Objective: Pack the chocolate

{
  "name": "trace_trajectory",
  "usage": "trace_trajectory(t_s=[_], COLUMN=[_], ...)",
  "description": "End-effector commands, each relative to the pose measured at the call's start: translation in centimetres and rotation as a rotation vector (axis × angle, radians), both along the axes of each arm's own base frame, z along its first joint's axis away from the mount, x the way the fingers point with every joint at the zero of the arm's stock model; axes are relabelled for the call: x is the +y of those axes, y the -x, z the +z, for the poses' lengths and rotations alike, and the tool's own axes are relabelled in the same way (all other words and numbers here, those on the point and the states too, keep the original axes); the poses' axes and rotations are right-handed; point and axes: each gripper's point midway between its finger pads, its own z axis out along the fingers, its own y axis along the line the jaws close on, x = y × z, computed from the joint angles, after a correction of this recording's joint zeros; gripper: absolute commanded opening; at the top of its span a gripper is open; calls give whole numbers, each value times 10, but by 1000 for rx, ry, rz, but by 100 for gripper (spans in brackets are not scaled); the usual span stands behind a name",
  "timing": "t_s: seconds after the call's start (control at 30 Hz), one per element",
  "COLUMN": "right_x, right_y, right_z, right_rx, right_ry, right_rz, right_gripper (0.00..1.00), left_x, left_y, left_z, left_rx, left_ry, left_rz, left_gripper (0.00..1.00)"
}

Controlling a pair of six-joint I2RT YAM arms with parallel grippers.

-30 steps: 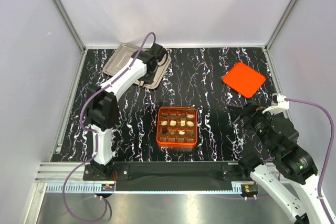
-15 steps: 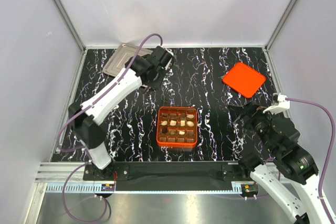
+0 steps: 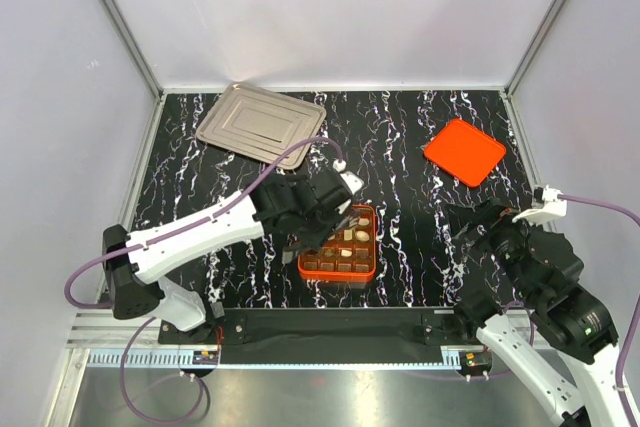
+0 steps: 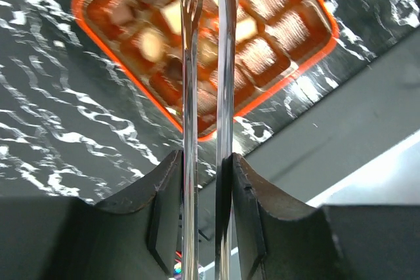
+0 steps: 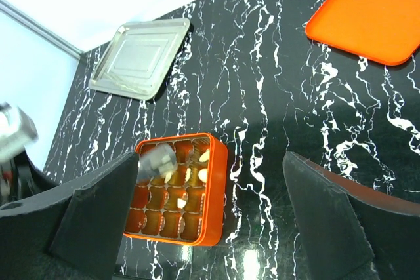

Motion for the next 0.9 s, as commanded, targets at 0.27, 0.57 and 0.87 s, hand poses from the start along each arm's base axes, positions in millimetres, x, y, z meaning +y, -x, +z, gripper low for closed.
trace_trajectory(t_s=[0.27,0.57,0.87], right_x=[-10,-10,-12], right_y=[6,7,10], right_z=[16,16,21], right_rx=[-27,-29,-43], right_ry=[-27,-33,-43], right_rz=[-37,-38,-40], right_gripper=[100,100,100], left_x=[-29,-30,-34], left_y=[35,43,44], left_z=[9,-2,-14], left_rx=[35,43,53], left_ry=[141,99,66], left_rz=[-31,-46,-53], left_gripper=[36,36,41])
